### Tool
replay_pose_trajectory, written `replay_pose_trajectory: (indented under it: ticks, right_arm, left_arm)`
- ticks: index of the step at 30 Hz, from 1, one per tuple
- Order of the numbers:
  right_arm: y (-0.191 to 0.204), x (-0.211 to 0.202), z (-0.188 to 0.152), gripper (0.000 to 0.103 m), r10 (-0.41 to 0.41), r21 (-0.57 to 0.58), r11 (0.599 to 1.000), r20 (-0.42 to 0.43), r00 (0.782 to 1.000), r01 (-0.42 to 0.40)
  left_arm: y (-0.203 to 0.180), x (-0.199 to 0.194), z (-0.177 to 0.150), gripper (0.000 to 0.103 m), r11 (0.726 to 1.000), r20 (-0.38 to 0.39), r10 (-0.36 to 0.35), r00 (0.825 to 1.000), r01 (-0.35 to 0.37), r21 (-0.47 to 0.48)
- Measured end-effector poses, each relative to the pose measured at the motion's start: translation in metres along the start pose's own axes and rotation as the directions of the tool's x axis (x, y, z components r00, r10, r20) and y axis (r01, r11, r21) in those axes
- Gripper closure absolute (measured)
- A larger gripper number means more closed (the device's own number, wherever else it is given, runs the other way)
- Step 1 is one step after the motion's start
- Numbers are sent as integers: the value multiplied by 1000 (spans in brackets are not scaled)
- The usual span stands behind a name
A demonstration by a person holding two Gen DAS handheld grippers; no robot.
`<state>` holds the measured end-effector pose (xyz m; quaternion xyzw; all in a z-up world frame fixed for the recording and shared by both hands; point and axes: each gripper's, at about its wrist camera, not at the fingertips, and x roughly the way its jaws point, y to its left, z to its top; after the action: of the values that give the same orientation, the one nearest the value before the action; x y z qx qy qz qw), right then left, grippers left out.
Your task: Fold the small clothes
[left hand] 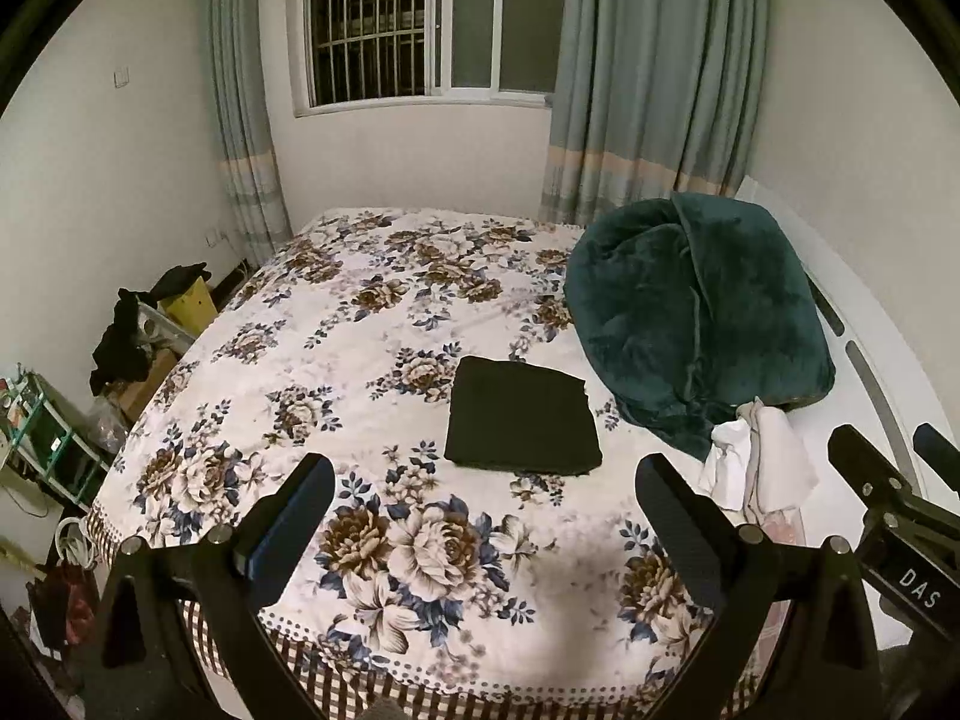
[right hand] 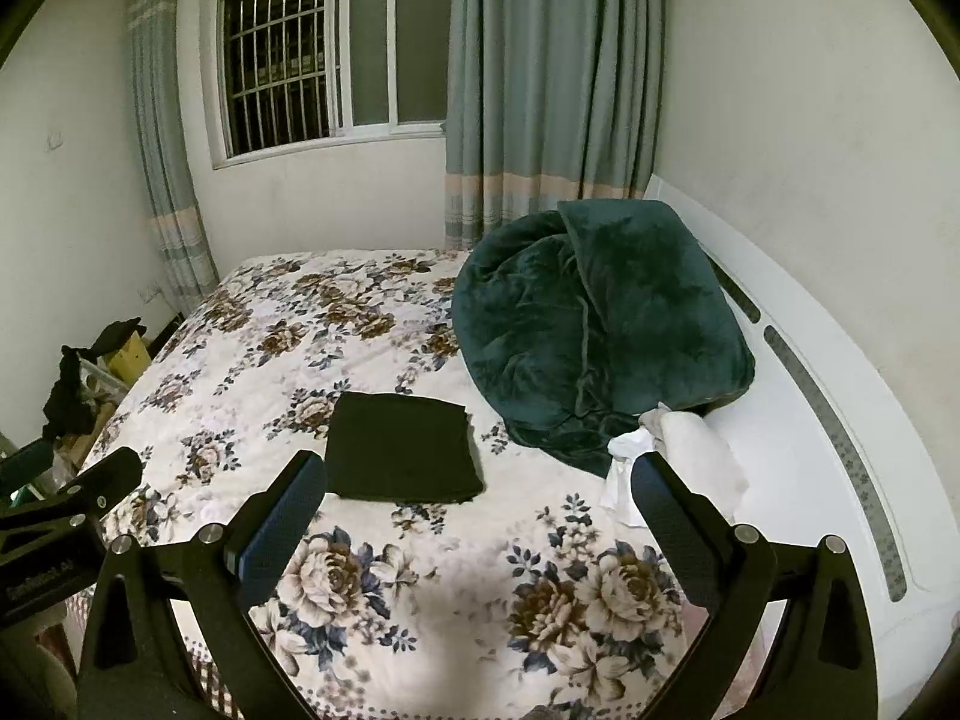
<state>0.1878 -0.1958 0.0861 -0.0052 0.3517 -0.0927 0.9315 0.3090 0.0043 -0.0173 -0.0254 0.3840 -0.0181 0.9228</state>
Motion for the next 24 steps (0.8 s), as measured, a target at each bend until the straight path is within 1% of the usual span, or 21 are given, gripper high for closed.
replay_pose_trajectory:
  ticks: [10, 13, 24]
  right_arm:
    - [-6, -11, 12, 0, 22, -19, 1000, 26, 999, -21]
    - [-7, -6, 17, 0, 32, -25, 999, 26, 999, -32]
    - [-6, -5, 17, 0, 35, -24, 999, 24, 999, -34]
  left_arm:
    - [-1, -7, 3, 0, 1000, 23, 18, 1000, -18, 4]
    - [-2, -8, 2, 0, 1000, 20, 24, 999, -24, 4]
    - [-6, -13, 3, 0, 999, 21, 38, 999, -38, 9]
